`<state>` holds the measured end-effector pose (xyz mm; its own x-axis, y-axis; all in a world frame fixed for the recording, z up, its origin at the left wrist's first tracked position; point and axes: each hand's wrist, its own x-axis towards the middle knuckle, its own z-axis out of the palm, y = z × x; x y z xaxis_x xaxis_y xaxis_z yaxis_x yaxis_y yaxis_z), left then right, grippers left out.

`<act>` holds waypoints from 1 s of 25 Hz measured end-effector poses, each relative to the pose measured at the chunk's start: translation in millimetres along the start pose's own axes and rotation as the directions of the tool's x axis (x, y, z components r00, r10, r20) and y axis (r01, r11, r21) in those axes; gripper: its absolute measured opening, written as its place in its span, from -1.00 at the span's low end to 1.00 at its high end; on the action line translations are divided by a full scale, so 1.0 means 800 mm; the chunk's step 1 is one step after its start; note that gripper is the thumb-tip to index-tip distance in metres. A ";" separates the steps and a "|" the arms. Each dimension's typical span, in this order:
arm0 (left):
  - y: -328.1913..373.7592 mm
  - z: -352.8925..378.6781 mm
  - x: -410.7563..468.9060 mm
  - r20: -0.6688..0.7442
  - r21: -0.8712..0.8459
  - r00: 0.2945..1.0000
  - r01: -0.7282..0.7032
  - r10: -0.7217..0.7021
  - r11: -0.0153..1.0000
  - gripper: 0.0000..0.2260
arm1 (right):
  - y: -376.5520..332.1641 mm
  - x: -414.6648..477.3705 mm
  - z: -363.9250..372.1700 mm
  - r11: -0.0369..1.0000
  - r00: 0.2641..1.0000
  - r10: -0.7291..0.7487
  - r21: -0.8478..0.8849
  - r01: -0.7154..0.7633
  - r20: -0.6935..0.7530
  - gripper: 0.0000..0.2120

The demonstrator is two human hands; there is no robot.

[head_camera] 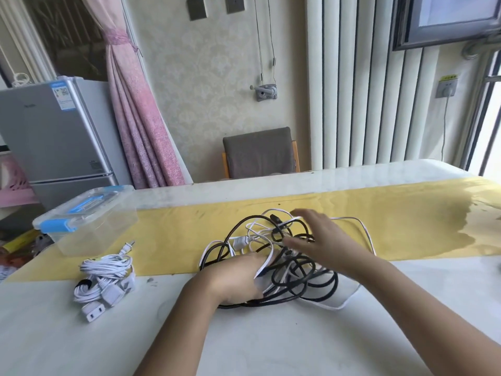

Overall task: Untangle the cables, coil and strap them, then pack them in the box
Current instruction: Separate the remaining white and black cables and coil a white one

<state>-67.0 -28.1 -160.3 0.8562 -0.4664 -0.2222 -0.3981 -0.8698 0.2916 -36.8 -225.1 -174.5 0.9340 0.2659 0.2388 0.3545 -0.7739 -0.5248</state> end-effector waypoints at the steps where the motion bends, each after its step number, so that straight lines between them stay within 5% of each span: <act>1: -0.002 -0.003 0.000 -0.018 -0.053 1.000 0.009 -0.010 0.999 -0.60 | 0.001 0.001 0.011 0.998 0.997 -0.034 -0.058 0.038 0.063 -0.42; 5: -0.020 -0.004 0.014 -0.272 -0.157 0.942 0.157 -0.196 0.975 -0.85 | 0.004 -0.001 0.020 0.988 0.990 -0.130 -0.084 0.126 -0.049 -0.56; 10: -0.030 0.005 0.023 -0.341 -0.153 0.919 0.155 -0.199 0.976 -0.88 | 0.002 -0.004 0.020 0.983 0.980 -0.178 -0.068 0.173 -0.088 -0.69; 14: -0.044 -0.007 0.026 -0.247 -0.399 0.947 0.092 -0.203 0.912 -0.78 | 0.003 -0.001 0.021 0.984 0.961 -0.166 -0.092 0.149 -0.220 -0.62; 17: -0.040 -0.005 0.027 -0.181 -0.553 0.964 0.064 -0.195 0.831 -0.78 | -0.017 -0.005 0.015 0.934 0.891 -0.356 -0.093 0.344 -0.282 -0.68; 19: -0.034 -0.008 0.026 -0.277 -0.704 0.931 -0.029 -0.236 0.710 -0.77 | -0.030 -0.013 0.025 0.887 0.872 -0.462 -0.077 0.455 -0.163 -0.75; 22: -0.028 -0.017 0.020 -0.284 -0.890 0.934 -0.172 -0.218 0.421 -0.77 | -0.042 -0.019 0.044 0.932 0.934 -0.353 -0.070 0.356 0.045 -0.76; 25: -0.021 -0.025 0.012 -0.211 -0.973 0.971 -0.196 -0.116 0.122 -0.77 | -0.054 -0.023 0.042 0.947 0.959 -0.279 0.175 0.269 0.039 -0.68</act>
<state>-45.8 -14.7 -148.6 0.9465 -0.3183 -0.0535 0.1035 0.1423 0.9844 -68.1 -177.2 -183.5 0.7987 0.4935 0.3442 0.5947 -0.5607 -0.5762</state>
